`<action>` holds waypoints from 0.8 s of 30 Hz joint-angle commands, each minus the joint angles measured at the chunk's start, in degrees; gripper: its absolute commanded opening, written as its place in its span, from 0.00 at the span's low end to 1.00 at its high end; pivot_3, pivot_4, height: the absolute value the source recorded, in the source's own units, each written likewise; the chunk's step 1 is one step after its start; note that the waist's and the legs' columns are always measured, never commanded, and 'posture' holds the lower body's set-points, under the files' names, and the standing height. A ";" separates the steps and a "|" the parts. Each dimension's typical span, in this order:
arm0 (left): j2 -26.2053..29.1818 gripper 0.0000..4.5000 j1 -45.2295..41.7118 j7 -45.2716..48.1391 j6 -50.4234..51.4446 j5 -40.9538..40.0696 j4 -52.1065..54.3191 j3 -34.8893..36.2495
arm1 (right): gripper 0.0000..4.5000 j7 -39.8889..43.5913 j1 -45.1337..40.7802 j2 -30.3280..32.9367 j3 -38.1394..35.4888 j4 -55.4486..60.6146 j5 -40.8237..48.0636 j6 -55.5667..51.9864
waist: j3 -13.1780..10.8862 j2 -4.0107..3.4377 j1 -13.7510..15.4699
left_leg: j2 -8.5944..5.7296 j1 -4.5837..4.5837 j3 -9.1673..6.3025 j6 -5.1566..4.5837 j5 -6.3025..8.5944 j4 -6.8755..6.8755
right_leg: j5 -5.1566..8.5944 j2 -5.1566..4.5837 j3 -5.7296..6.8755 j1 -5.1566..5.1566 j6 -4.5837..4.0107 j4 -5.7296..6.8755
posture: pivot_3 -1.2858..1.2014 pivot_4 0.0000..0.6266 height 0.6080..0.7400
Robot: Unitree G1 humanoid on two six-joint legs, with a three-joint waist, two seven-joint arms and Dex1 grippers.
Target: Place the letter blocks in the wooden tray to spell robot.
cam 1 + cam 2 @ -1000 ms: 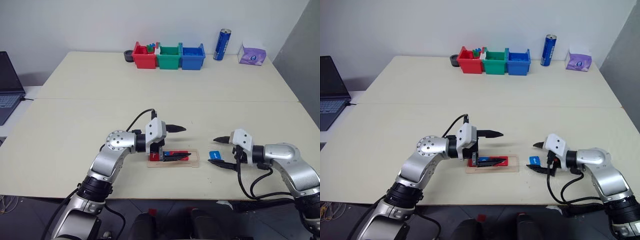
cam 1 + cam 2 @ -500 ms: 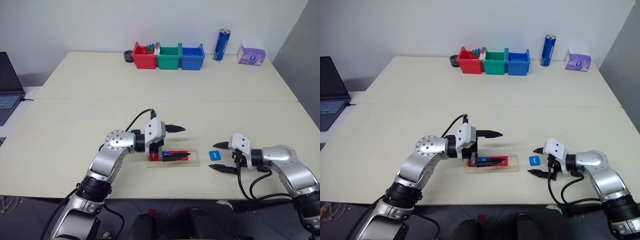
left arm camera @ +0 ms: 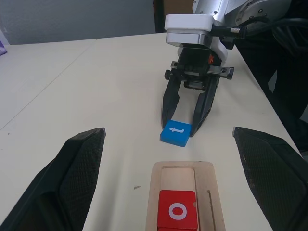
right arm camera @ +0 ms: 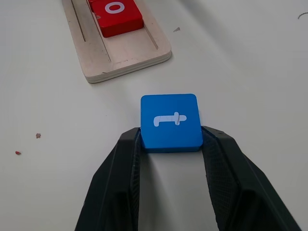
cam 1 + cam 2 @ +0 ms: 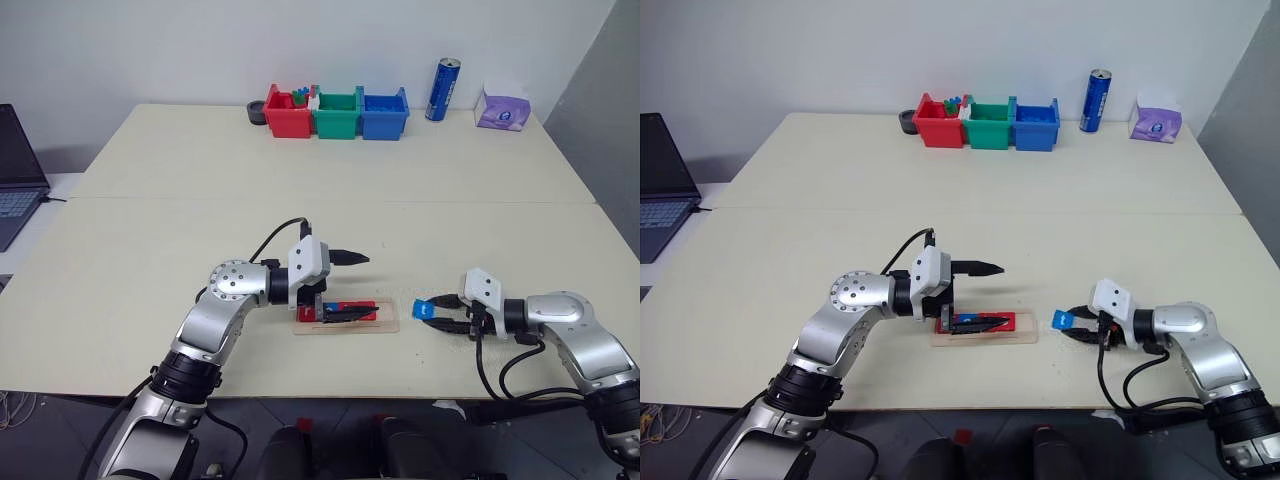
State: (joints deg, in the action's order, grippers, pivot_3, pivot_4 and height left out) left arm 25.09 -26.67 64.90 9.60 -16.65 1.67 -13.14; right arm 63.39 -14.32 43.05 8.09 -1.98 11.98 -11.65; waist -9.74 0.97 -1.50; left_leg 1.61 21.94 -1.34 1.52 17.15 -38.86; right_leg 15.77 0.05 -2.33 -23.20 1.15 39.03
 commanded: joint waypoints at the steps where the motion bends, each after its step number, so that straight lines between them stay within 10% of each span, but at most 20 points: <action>1: 0.96 1.00 0.02 1.31 -0.44 -1.12 2.52 0.42 | 0.33 -0.02 -0.39 0.26 -1.10 1.13 -0.10 0.82 | 0.00 0.00 0.00 | 0.00 0.00 0.00 0.00 0.00 0.00 | 0.00 0.00 0.00 0.00 0.00 0.00 | 0.52 0.24 1.00; 24: 9.36 1.00 3.23 8.89 -4.17 -2.50 -0.64 4.88 | 0.33 2.37 -6.48 -3.85 5.66 6.70 -0.62 -2.35 | -0.01 -0.01 0.01 | 0.01 0.01 0.01 0.00 0.00 -0.01 | 0.00 -0.04 0.06 -0.01 0.00 0.00 | 0.52 0.24 1.00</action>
State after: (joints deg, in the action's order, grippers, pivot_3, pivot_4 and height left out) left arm 34.55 -23.26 74.12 5.76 -18.05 -1.31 -9.04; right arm 65.06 -19.60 39.30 13.44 4.29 12.04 -15.74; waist -9.75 0.96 -1.48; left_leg 1.63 21.94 -1.34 1.52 17.16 -38.87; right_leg 15.77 0.01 -2.27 -23.21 1.15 39.04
